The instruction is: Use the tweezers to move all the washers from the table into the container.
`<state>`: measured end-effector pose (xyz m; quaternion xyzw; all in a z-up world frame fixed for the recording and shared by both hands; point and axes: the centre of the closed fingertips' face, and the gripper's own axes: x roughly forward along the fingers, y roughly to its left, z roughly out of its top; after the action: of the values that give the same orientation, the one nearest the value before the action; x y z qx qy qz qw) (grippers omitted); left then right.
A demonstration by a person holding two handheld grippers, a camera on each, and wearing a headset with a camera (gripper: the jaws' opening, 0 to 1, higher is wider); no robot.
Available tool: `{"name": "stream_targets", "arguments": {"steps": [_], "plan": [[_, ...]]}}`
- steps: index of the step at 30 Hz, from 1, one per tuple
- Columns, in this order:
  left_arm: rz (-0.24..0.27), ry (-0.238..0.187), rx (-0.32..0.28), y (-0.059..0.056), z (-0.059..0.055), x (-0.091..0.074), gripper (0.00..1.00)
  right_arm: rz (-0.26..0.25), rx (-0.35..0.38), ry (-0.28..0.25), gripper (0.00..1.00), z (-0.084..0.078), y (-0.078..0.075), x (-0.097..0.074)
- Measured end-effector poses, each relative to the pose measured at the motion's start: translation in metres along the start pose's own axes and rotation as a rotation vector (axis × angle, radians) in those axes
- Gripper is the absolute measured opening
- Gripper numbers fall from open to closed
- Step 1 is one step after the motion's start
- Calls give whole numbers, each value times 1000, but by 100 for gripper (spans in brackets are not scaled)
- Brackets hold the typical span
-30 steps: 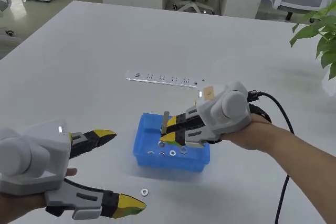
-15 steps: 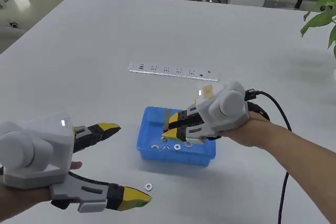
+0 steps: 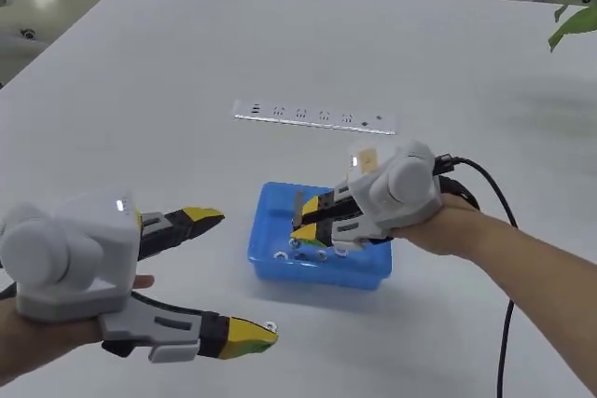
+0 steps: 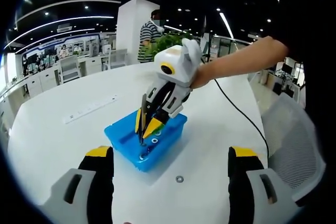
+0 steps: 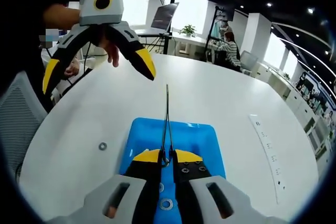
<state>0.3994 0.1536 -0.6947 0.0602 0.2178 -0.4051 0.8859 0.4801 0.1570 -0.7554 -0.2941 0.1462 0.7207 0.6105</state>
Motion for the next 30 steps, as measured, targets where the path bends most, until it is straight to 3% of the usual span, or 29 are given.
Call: {"name": "stream_targets", "arguments": {"steps": [8,15,22,30], "plan": [[1,-7,24,10,7,3,82,7,-1,6,9,-4,0,5],[-2,-8,76,21,18,12,66,15,-7,7,9,-5,2,6],[-50,11,152,30,28,25,51,17,-14,5,9,-8,2,8],[-72,24,201,41,36,40,29,22,-24,1,9,-9,3,10]]}}
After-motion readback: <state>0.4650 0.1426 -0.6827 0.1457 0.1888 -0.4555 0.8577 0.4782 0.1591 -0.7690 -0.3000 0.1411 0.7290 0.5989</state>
